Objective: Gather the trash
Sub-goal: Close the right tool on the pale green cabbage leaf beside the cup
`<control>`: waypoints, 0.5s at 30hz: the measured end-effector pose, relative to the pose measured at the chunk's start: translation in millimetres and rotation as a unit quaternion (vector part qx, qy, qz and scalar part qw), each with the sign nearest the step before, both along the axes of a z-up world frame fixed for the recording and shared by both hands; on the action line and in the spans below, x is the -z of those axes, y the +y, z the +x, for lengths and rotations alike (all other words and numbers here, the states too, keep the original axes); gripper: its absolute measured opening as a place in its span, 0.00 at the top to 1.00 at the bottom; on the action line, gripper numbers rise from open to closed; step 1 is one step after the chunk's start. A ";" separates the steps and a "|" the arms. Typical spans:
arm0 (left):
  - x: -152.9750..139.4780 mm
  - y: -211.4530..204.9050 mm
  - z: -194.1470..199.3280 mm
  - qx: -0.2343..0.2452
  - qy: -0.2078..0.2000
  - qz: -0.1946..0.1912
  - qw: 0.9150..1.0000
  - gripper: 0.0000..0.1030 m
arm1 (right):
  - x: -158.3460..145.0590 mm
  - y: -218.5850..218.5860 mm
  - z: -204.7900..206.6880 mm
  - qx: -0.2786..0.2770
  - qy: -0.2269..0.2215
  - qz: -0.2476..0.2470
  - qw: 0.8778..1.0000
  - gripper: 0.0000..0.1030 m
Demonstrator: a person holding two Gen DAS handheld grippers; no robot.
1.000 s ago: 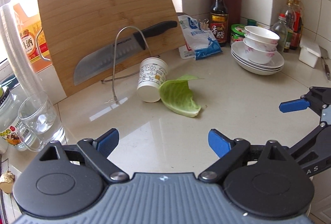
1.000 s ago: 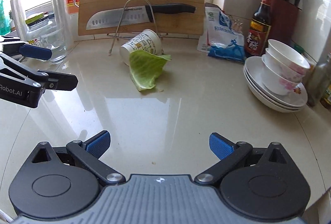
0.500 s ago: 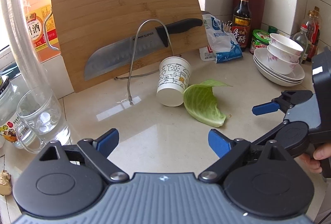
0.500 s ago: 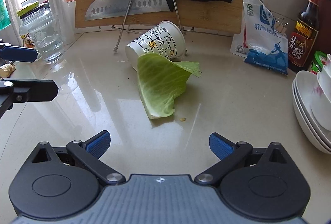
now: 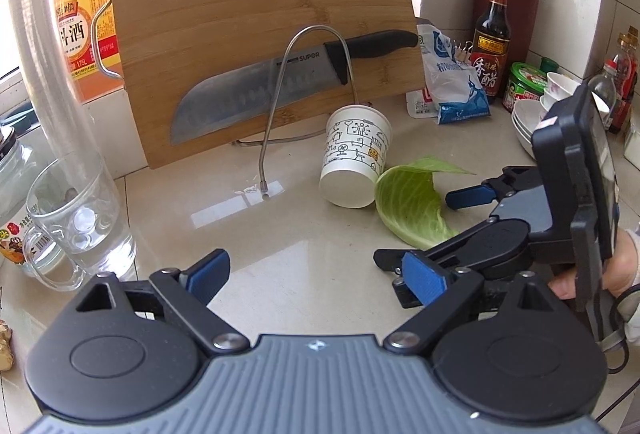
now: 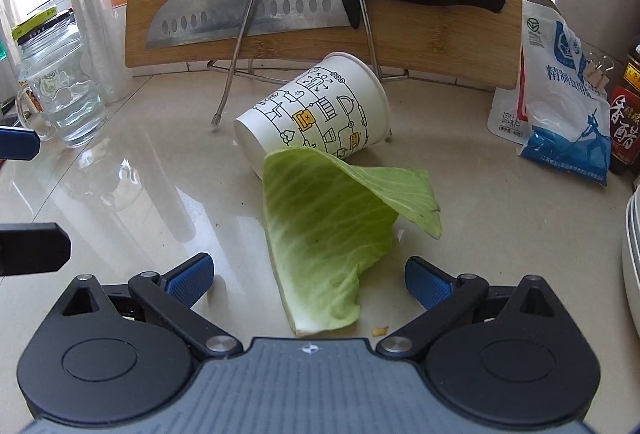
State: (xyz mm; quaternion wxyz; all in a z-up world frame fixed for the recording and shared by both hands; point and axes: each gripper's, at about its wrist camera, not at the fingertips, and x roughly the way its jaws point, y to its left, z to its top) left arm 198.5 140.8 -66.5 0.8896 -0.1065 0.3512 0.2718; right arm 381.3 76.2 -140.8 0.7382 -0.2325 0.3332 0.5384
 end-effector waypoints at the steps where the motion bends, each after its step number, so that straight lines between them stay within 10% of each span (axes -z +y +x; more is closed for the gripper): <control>1: 0.5 0.6 0.0 0.000 -0.001 -0.002 1.000 0.10 | 0.8 2.8 0.0 -0.001 -0.003 0.002 1.000 0.00; 7: 3.5 4.0 2.0 0.000 0.002 -0.008 1.000 0.10 | 2.4 10.6 4.0 0.013 -0.014 0.016 1.000 0.04; 15: 3.8 6.0 4.8 0.005 -0.001 -0.007 1.000 0.10 | -7.5 1.3 4.4 0.021 -0.022 0.028 0.999 0.49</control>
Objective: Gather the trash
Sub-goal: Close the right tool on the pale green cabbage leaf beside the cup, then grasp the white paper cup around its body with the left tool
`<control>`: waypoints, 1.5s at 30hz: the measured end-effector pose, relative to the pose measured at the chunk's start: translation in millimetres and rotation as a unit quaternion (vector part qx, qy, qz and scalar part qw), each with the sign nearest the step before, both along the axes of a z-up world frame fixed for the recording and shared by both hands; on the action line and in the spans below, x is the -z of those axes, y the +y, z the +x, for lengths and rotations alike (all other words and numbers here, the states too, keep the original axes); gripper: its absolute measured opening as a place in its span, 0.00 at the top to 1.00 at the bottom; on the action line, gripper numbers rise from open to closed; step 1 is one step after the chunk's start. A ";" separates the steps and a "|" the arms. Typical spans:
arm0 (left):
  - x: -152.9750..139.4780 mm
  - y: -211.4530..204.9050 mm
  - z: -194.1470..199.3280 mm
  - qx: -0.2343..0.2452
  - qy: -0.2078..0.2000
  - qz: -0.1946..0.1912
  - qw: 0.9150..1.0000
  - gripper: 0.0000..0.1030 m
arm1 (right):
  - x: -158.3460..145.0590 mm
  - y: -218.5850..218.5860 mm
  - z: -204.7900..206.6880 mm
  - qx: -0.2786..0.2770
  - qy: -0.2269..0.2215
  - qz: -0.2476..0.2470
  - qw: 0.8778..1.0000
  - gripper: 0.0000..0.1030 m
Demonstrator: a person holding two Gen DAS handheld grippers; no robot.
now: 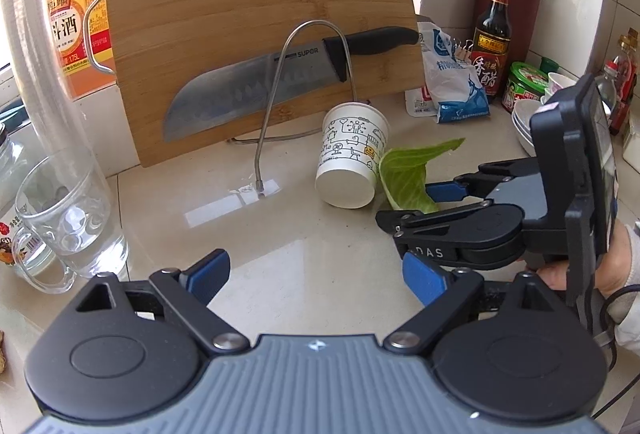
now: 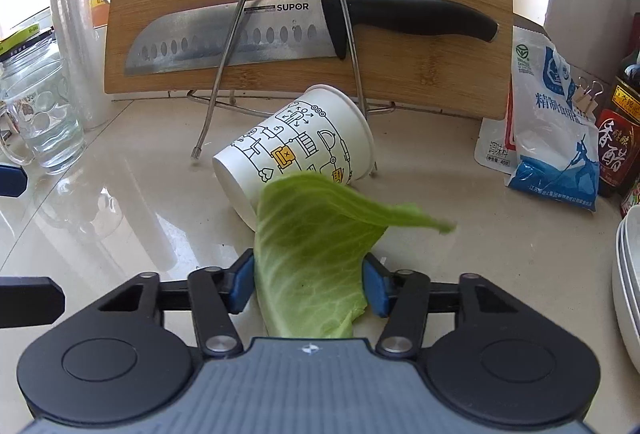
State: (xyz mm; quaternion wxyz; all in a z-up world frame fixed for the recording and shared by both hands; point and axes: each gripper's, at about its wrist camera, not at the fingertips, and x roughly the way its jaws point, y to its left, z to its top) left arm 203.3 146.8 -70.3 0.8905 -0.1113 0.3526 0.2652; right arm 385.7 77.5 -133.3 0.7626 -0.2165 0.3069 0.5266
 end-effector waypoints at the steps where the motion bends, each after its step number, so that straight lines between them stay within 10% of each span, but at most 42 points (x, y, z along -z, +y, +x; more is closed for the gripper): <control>1: 0.0 0.0 0.7 0.001 0.000 0.001 1.000 0.10 | -1.5 -3.1 -0.3 0.000 0.001 0.004 1.000 0.53; 11: -2.0 -1.4 9.6 0.020 -0.001 0.009 1.000 0.10 | -17.4 -15.9 -3.1 0.002 0.010 0.023 1.000 0.81; 34: 21.9 30.4 90.4 0.084 0.011 0.032 0.996 0.11 | -36.1 -80.2 -3.7 0.043 0.009 0.013 0.999 0.84; 45: 42.8 45.9 126.9 0.098 0.041 0.016 0.994 0.29 | -36.3 -88.4 -2.9 0.060 0.013 0.009 0.998 0.84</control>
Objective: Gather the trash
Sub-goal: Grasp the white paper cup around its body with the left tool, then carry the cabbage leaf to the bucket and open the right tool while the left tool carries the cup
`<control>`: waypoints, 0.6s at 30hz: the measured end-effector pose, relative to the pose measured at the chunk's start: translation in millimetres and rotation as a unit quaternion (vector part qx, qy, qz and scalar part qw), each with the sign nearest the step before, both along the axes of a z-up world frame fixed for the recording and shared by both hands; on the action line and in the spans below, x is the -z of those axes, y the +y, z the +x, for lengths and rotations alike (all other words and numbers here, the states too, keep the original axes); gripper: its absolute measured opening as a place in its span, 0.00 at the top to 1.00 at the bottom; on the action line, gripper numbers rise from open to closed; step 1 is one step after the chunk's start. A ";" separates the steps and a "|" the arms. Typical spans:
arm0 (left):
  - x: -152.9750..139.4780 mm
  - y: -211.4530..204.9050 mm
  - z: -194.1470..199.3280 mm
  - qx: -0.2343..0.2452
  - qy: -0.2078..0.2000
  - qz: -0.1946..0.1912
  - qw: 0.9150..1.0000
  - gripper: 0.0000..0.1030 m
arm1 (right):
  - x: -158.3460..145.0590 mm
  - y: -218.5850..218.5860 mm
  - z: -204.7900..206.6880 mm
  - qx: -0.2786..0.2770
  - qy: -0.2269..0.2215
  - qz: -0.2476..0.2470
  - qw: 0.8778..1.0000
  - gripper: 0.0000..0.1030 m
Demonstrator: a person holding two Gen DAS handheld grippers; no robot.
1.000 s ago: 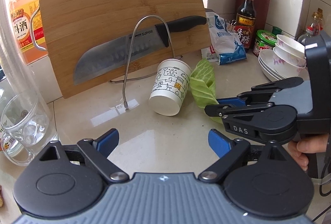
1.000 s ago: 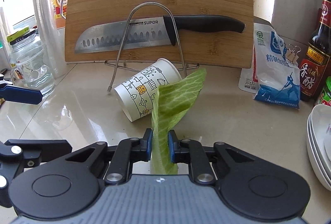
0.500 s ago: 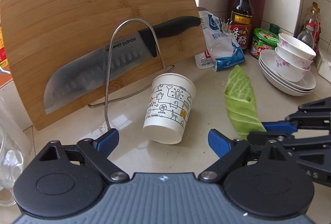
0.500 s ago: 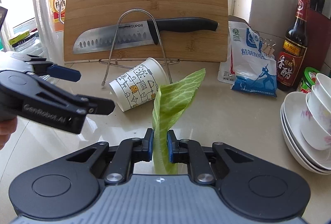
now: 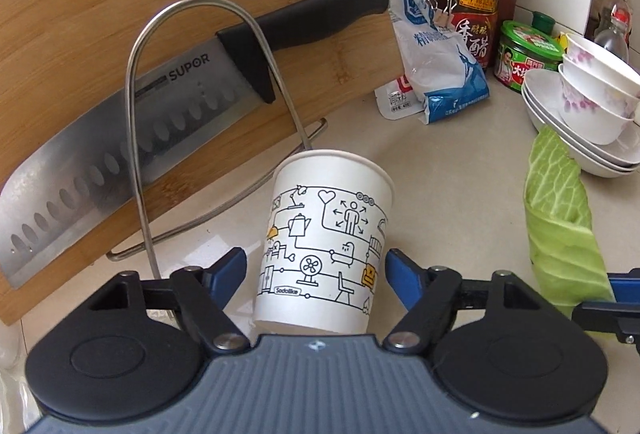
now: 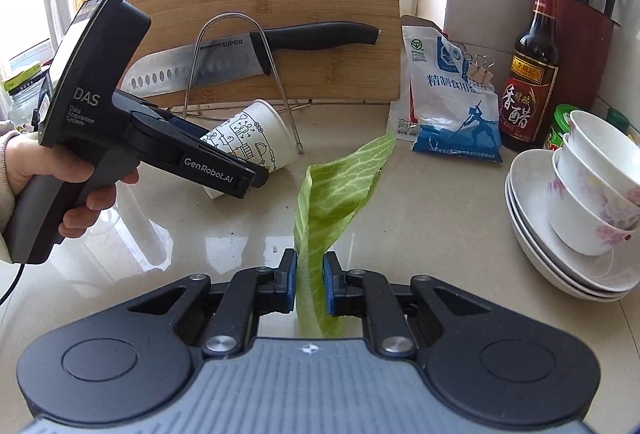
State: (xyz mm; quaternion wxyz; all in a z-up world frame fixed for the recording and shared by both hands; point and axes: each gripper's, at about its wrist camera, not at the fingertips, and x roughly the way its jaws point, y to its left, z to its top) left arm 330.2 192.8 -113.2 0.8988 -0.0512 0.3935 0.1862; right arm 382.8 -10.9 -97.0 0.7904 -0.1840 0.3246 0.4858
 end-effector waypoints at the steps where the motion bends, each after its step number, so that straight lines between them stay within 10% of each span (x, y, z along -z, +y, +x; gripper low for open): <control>1: -0.1 0.5 0.2 -0.001 -0.001 -0.002 1.000 0.33 | -0.2 -0.6 -0.8 0.001 -0.001 0.000 1.000 0.84; 18: -22.2 -16.3 -18.8 0.013 -0.022 -0.003 1.000 0.42 | -12.4 -17.9 -18.4 0.011 -0.008 -0.004 1.000 0.84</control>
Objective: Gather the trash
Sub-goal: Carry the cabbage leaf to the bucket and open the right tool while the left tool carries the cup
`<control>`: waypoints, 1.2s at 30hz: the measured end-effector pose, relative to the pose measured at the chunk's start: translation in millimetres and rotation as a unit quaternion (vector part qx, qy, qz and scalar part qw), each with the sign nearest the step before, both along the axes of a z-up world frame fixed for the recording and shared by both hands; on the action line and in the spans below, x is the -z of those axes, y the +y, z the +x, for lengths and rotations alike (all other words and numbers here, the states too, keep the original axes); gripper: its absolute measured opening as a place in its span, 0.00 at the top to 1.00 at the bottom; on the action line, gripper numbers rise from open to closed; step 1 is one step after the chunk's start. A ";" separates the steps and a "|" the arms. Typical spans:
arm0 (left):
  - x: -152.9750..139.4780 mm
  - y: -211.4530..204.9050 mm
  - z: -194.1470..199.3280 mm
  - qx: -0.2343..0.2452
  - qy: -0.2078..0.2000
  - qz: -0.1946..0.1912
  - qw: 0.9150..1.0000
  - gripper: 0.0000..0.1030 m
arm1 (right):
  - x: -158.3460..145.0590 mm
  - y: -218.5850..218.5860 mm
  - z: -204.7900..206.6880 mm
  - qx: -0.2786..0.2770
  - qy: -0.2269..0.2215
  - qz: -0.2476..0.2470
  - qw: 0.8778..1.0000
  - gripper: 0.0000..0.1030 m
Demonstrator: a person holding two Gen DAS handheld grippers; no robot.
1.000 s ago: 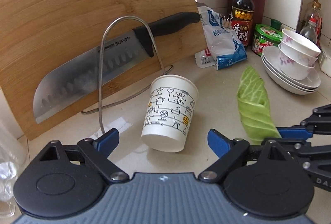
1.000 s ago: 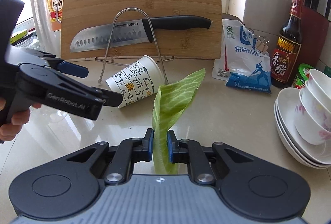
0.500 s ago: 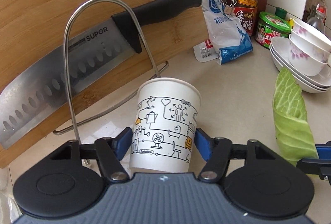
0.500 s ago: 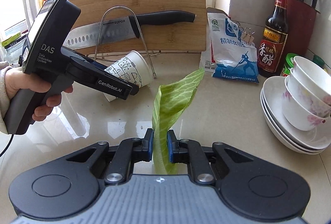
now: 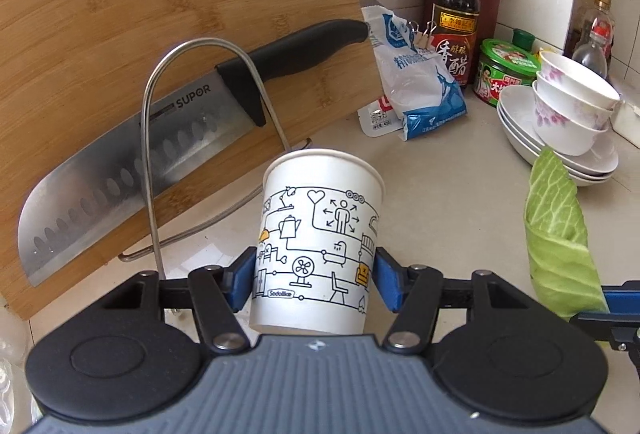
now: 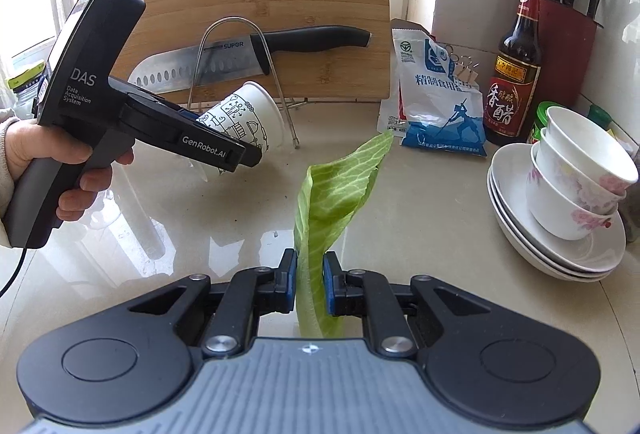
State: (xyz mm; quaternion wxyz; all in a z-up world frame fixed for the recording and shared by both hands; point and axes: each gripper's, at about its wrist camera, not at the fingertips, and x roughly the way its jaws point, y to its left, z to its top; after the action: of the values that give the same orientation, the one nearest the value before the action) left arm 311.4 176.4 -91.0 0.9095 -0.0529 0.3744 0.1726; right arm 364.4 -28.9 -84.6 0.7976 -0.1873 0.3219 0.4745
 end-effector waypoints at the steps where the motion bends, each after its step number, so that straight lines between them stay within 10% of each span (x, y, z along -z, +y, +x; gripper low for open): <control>1: -2.5 -4.3 -2.7 0.004 -0.001 0.000 1.000 0.42 | -1.3 -2.9 -2.5 0.001 0.000 0.001 1.000 0.84; 22: -40.4 -138.8 -80.9 0.117 -0.013 -0.028 0.993 0.42 | -28.7 -138.4 -73.3 0.094 0.011 0.019 0.995 0.84; 36: -42.1 -262.4 -87.0 0.275 -0.005 -0.046 0.960 0.42 | -19.7 -262.7 -120.1 0.245 0.021 0.010 0.969 0.84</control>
State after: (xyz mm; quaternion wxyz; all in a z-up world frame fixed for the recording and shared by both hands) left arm 224.3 -86.0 -48.9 0.9202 0.0097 0.3778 -0.1017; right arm 244.3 -291.6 -64.9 0.8843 -0.0847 0.3700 0.2718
